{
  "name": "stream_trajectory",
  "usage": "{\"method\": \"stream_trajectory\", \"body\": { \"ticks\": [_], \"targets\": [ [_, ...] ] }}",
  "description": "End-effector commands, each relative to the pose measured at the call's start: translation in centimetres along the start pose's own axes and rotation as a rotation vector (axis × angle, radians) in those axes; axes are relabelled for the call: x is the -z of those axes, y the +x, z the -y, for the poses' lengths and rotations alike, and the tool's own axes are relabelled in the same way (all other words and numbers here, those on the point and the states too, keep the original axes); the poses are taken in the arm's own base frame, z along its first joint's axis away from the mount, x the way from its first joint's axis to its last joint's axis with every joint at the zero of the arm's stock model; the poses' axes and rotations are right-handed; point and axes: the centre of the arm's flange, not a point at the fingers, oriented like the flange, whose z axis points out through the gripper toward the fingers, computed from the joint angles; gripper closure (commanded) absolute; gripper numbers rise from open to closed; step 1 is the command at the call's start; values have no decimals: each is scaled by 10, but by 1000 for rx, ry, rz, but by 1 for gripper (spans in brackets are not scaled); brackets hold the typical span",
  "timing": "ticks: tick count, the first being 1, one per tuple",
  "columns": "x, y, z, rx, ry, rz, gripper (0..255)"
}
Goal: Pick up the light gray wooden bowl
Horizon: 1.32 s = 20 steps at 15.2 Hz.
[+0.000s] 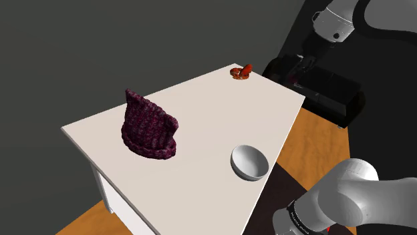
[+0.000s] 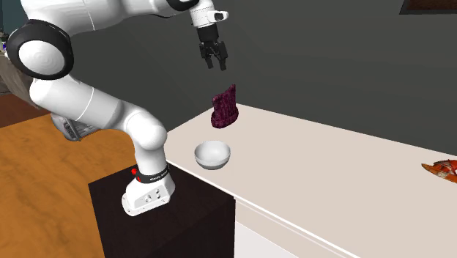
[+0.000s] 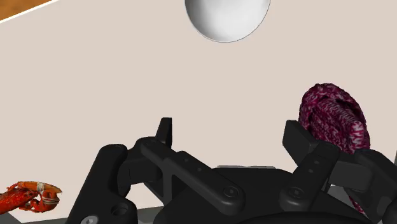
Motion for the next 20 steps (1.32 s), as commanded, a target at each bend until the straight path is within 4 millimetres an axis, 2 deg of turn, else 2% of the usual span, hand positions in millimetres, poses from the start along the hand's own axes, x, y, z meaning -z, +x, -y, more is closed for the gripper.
{"method": "stream_trajectory", "body": {
  "ticks": [1,20],
  "targets": [
    [0,0,0,0,0,0,0],
    [-229,-50,87,16,-38,106,0]
  ]
}}
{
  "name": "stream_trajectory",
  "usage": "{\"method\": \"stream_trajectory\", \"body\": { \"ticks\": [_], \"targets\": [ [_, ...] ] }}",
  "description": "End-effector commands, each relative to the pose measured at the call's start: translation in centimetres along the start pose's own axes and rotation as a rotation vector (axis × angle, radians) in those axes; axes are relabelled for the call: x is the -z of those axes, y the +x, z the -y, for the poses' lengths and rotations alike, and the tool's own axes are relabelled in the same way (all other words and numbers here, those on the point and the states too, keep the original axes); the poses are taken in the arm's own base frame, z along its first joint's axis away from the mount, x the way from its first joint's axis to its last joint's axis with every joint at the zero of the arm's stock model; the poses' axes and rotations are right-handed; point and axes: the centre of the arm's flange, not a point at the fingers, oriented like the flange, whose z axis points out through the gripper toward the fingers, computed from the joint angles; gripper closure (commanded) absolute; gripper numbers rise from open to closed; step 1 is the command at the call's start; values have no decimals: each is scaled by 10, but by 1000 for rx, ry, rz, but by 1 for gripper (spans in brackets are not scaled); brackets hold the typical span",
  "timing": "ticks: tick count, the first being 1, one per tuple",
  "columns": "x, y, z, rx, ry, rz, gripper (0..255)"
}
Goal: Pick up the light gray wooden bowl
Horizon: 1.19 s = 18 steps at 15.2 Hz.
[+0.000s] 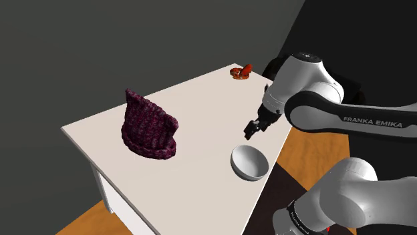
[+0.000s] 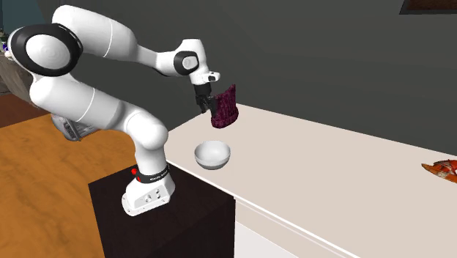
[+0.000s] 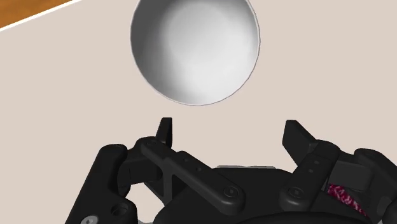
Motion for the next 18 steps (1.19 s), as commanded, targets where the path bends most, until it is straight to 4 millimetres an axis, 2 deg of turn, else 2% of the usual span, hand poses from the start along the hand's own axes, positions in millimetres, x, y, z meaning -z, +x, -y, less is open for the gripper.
{"method": "stream_trajectory", "body": {
  "ticks": [1,11,18],
  "targets": [
    [-25,-3,9,1,-4,10,0],
    [-146,-27,56,9,-24,66,0],
    [-183,-31,62,10,-25,68,0]
  ]
}}
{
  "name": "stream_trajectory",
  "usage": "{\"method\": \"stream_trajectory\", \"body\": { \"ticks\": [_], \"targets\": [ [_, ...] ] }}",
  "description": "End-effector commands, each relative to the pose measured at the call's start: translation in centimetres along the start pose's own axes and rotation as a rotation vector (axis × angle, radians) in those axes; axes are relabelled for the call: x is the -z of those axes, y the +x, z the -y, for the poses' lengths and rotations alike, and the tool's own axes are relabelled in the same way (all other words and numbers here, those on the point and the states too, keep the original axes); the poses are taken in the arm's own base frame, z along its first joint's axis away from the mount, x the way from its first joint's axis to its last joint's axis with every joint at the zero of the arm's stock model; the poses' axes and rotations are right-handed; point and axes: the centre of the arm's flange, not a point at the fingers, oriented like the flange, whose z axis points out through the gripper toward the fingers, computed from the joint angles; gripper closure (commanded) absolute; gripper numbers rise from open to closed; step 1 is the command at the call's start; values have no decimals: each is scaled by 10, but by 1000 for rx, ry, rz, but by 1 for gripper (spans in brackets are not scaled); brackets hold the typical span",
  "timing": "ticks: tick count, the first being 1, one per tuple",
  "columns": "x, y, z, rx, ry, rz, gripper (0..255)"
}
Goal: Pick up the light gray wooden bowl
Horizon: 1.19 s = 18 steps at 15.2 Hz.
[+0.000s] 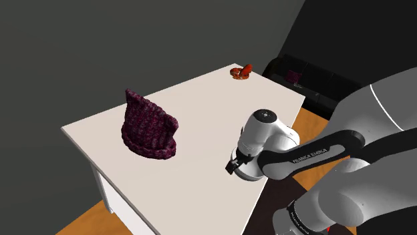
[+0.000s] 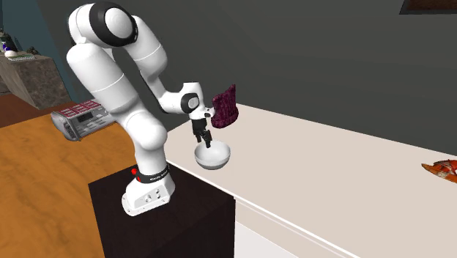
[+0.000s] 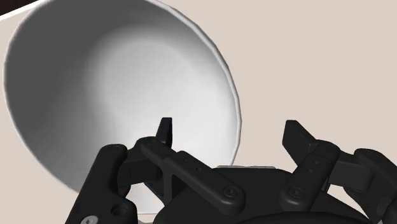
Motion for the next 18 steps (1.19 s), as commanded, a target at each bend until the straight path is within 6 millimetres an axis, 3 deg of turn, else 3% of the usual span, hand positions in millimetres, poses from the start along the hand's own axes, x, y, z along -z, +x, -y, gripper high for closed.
{"method": "stream_trajectory", "body": {
  "ticks": [1,3,4,13,18],
  "targets": [
    [-11,0,3,0,1,-1,0],
    [-14,0,3,0,1,-1,0],
    [-14,0,3,0,1,-1,255],
    [-14,0,3,0,1,-1,255],
    [12,1,-1,0,1,-1,255]
  ]
}}
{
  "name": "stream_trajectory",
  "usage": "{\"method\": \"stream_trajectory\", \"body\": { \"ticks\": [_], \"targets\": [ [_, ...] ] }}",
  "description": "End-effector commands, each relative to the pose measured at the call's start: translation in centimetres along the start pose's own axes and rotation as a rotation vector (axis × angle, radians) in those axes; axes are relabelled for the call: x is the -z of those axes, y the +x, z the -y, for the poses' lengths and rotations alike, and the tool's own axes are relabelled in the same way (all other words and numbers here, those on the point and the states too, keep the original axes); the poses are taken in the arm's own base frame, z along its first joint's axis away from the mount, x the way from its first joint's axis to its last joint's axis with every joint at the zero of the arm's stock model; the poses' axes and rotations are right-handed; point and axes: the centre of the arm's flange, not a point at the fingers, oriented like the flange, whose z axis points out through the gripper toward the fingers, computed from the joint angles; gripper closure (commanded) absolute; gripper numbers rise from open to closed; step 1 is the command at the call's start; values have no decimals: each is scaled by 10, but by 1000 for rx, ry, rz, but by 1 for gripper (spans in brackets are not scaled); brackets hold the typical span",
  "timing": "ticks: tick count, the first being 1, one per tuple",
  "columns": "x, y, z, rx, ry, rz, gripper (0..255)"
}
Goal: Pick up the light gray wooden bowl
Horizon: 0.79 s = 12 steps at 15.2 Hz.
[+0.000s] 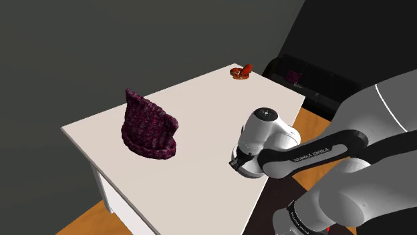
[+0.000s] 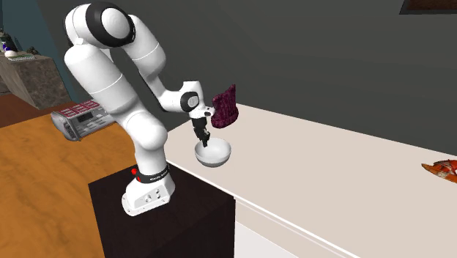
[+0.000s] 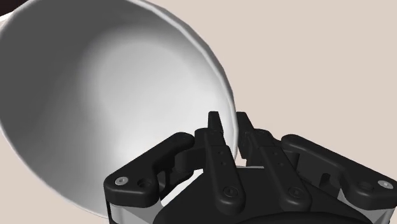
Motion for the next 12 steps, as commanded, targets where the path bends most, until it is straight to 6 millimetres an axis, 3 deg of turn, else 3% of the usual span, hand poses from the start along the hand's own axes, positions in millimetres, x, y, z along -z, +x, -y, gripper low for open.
{"method": "stream_trajectory", "body": {
  "ticks": [1,10,12],
  "targets": [
    [11,0,0,0,1,1,255],
    [58,2,-8,0,1,1,255],
    [59,2,-8,0,1,1,255]
  ]
}}
